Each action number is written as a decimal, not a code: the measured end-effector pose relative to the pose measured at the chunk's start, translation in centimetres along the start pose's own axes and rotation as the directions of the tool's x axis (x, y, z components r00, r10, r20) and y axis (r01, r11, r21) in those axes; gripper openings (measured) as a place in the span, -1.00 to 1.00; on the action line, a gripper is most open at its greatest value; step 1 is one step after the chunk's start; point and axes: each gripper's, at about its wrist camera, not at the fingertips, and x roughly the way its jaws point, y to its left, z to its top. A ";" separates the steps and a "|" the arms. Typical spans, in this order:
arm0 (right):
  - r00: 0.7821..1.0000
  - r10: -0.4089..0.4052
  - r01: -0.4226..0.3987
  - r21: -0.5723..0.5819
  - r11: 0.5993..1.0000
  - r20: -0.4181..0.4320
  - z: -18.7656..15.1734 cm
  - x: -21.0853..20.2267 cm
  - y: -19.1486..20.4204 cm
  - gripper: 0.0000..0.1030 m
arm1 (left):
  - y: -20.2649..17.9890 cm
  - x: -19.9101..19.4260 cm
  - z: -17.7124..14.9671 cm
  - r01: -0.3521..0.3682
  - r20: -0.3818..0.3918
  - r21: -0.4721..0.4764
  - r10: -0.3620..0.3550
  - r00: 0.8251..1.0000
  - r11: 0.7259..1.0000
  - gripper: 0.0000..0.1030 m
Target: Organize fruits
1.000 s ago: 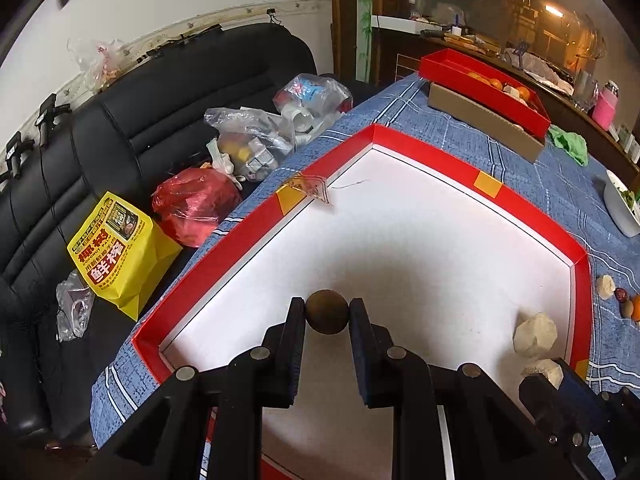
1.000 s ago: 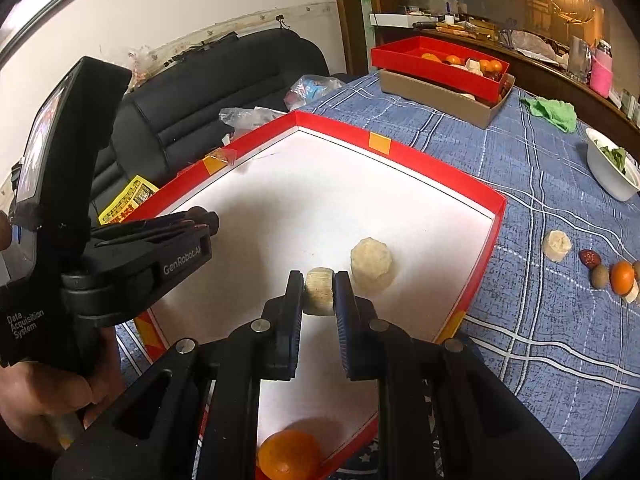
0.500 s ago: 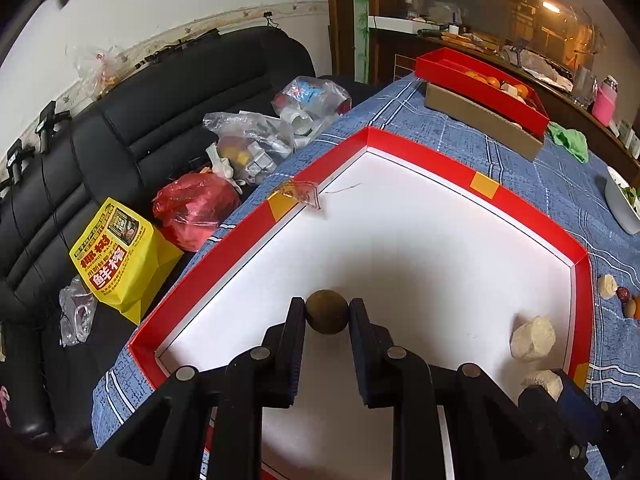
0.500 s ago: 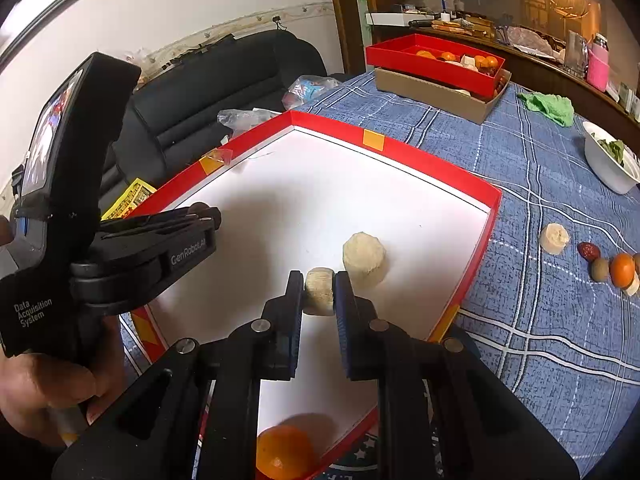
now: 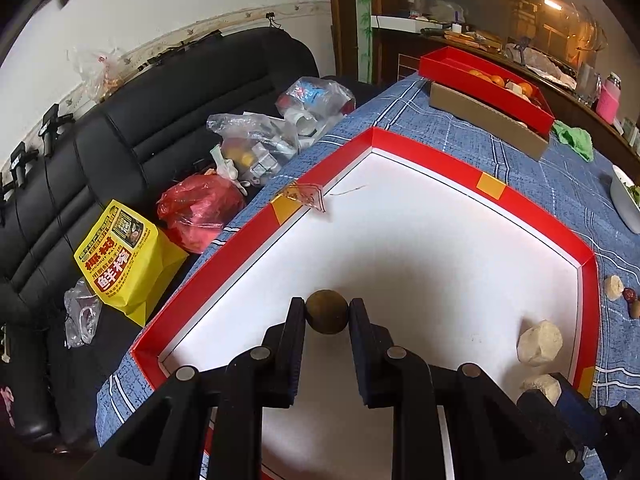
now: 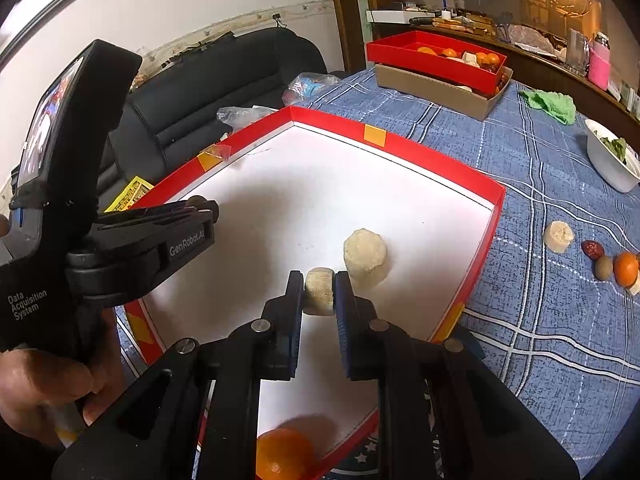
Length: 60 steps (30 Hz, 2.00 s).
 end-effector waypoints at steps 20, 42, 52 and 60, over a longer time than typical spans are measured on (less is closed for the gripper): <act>1.000 0.019 -0.019 0.021 1.000 0.008 -0.5 -2.3 -0.5 0.38 | 0.6 -0.5 -0.8 0.015 -0.101 -0.082 -0.024 0.995 0.997 0.34; 0.961 -0.258 0.188 0.457 0.869 0.096 -9.0 -14.4 -23.4 0.41 | -18.7 -10.1 -4.8 0.286 0.092 0.243 -0.316 0.944 0.927 0.38; 0.951 -0.307 0.257 0.435 0.863 0.048 -4.9 -10.3 -26.3 0.09 | -23.4 -7.0 -5.1 0.318 0.021 0.300 -0.339 0.940 0.899 0.38; 0.942 -0.335 0.320 0.401 0.858 -0.033 -3.0 -6.6 -27.8 -0.37 | -24.4 -5.4 -4.5 0.334 0.003 0.298 -0.351 0.936 0.894 0.38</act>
